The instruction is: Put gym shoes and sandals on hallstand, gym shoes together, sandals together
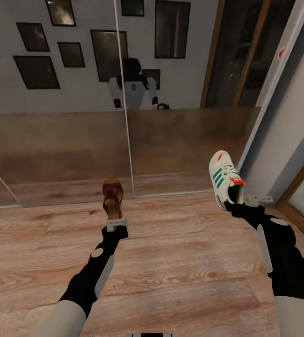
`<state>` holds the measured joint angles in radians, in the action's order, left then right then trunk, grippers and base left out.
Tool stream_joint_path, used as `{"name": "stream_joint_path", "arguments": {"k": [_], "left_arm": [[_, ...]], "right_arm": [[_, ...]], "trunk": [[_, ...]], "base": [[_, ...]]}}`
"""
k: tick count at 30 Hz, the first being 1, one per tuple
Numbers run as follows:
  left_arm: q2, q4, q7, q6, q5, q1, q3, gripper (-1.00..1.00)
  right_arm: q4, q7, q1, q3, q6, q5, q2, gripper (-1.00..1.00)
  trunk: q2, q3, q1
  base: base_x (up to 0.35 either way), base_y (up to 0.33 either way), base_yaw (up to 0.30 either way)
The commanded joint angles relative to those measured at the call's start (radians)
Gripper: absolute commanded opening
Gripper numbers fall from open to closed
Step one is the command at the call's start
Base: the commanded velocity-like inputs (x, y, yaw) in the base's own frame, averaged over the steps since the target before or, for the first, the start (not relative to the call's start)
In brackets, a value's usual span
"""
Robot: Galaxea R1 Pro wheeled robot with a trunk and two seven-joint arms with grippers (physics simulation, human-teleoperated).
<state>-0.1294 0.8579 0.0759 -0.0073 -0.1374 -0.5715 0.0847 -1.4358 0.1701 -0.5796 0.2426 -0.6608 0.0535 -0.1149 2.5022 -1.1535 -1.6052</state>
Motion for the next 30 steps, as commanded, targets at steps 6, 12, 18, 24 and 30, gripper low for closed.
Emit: {"name": "stream_joint_path", "arguments": {"k": [6, 12, 18, 24, 30], "left_arm": [[0.001, 0.0, 0.007, 0.0, -0.007, -0.001, 0.004, -1.0], [0.001, 0.0, 0.007, -0.001, -0.007, -0.001, 0.004, -1.0], [0.002, 0.0, 0.006, -0.135, -0.007, 0.016, 0.001, -1.0], [0.015, 0.124, 0.009, -0.226, -0.008, 0.081, -0.002, -1.0], [0.045, 0.317, 0.01, -0.216, -0.036, 0.139, -0.005, -1.0]], "right_arm": [[-0.002, 0.006, 0.0, 0.001, -0.005, 0.005, 0.0, -1.0], [-0.002, 0.006, 0.0, 0.001, -0.005, 0.005, 0.0, -1.0], [-0.002, 0.006, 0.0, 0.001, -0.005, 0.005, 0.0, -1.0], [0.0, 0.005, 0.0, 0.0, -0.005, 0.005, 0.001, -1.0], [0.002, 0.003, 0.0, -0.001, -0.005, 0.004, 0.002, -1.0]], "trunk": [[0.0, 0.002, 0.0], [0.0, 0.005, 0.0], [0.0, 0.008, 0.0], [0.0, 0.011, 0.0], [0.0, 0.012, 0.0]], "base": [[0.0, -0.002, 0.296], [0.0, 0.0, 0.296], [0.0, 0.0, 0.296], [0.0, 0.0, 0.296], [0.0, 0.0, 0.296]]}}
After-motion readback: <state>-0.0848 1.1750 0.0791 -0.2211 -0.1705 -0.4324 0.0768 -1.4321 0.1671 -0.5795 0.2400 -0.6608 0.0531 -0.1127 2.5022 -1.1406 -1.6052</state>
